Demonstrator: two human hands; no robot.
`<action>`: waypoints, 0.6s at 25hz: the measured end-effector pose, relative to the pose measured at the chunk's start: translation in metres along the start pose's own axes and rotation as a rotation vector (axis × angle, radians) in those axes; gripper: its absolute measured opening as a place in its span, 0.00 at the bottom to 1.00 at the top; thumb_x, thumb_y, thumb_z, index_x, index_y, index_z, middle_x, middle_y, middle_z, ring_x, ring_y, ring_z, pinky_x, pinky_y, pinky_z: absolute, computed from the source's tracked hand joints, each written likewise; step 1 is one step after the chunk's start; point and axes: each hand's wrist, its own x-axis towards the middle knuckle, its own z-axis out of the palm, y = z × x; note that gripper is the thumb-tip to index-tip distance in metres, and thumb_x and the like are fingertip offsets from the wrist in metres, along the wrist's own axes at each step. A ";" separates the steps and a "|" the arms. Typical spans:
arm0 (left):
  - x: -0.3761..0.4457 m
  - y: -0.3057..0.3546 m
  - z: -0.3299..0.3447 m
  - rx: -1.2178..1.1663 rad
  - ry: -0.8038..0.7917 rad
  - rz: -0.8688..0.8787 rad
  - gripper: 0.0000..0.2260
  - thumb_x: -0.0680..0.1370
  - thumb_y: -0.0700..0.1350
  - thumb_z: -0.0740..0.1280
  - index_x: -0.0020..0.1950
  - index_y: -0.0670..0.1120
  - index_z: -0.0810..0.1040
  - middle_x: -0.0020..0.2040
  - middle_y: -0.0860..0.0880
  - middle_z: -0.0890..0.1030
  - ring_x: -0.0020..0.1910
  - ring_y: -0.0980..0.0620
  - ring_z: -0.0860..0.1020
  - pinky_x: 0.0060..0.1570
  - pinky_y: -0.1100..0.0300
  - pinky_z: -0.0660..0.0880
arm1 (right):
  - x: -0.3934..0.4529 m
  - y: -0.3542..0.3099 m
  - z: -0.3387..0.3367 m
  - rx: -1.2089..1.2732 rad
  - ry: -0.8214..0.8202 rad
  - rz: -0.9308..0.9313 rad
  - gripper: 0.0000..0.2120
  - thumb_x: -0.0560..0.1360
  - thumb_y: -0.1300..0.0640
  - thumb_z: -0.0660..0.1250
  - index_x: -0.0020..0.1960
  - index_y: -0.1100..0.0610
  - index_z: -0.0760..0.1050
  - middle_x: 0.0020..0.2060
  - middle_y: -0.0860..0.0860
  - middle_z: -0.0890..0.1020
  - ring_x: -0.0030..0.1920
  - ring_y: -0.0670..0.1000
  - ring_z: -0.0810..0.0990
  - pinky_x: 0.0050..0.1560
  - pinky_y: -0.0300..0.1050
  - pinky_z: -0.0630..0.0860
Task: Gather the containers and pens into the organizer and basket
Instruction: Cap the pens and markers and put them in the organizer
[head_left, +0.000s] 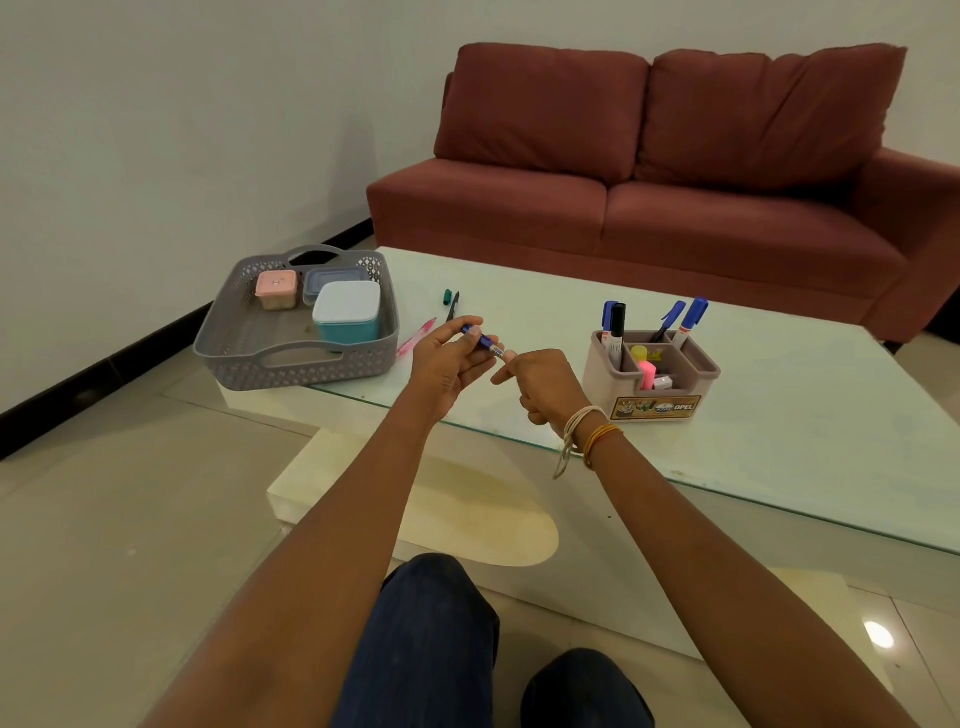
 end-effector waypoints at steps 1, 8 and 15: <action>0.001 -0.001 0.001 0.025 -0.016 -0.007 0.10 0.80 0.40 0.63 0.60 0.41 0.77 0.53 0.39 0.82 0.50 0.44 0.83 0.54 0.50 0.80 | -0.001 -0.002 -0.003 0.106 -0.053 0.079 0.16 0.81 0.56 0.58 0.48 0.63 0.81 0.23 0.49 0.61 0.22 0.47 0.56 0.24 0.36 0.54; 0.004 -0.029 0.044 -0.012 -0.254 -0.158 0.26 0.81 0.59 0.54 0.78 0.54 0.54 0.73 0.44 0.69 0.69 0.43 0.72 0.65 0.48 0.72 | -0.005 -0.008 -0.031 0.041 -0.155 -0.033 0.12 0.82 0.62 0.54 0.59 0.64 0.73 0.37 0.54 0.77 0.35 0.49 0.75 0.37 0.43 0.77; 0.012 -0.071 0.044 0.755 -0.298 0.055 0.27 0.79 0.49 0.65 0.76 0.49 0.61 0.71 0.48 0.71 0.69 0.50 0.70 0.70 0.56 0.65 | 0.037 -0.018 -0.132 0.170 0.456 -0.387 0.07 0.77 0.66 0.62 0.51 0.58 0.77 0.43 0.53 0.81 0.43 0.49 0.82 0.47 0.37 0.79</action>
